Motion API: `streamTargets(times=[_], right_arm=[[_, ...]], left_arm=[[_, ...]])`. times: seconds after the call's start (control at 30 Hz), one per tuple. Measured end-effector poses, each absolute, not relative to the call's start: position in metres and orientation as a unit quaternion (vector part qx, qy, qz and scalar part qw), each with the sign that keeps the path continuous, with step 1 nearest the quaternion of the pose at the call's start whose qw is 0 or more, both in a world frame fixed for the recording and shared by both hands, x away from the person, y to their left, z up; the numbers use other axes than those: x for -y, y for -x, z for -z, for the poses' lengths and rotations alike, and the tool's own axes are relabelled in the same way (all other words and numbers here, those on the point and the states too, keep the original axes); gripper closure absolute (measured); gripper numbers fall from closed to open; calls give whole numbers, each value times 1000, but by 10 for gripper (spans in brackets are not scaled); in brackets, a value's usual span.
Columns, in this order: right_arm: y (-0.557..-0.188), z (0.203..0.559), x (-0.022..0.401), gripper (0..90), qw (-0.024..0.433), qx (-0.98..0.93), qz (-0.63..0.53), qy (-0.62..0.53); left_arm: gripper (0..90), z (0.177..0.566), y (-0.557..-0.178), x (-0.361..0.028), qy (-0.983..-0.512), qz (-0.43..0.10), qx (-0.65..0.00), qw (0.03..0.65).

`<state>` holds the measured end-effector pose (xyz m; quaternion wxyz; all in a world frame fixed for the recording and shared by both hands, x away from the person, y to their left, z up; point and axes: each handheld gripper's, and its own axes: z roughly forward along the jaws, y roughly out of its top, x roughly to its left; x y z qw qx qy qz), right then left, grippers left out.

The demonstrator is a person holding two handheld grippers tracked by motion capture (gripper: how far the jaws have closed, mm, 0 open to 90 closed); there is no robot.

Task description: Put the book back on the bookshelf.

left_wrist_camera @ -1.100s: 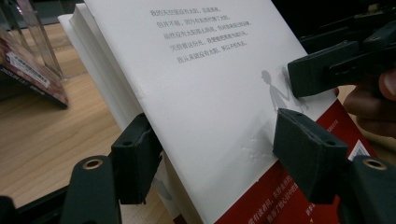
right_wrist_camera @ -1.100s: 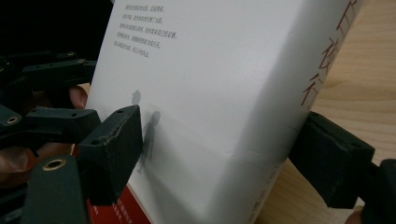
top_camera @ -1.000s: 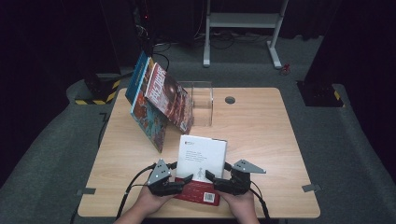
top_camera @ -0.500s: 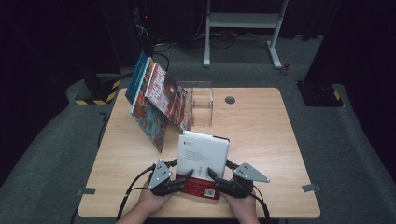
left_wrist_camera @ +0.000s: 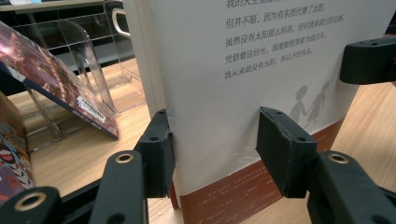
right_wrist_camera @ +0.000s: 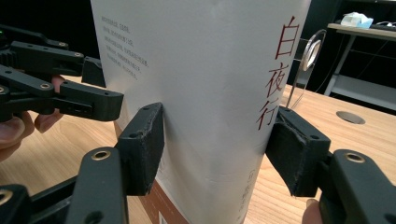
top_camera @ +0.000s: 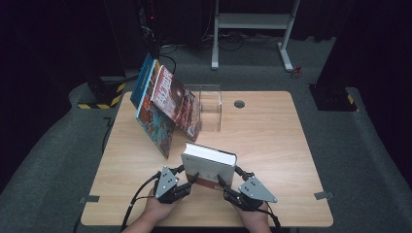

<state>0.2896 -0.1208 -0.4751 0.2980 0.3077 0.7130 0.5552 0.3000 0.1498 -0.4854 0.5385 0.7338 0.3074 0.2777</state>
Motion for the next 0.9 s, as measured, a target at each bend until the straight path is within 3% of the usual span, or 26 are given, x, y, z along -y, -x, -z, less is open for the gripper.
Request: streamTargets(times=[0.9], right_arm=[[-292, 476, 126, 370, 270, -700, -577, -323]], left_arm=[[496, 482, -295, -157, -719, -295, -313, 546]])
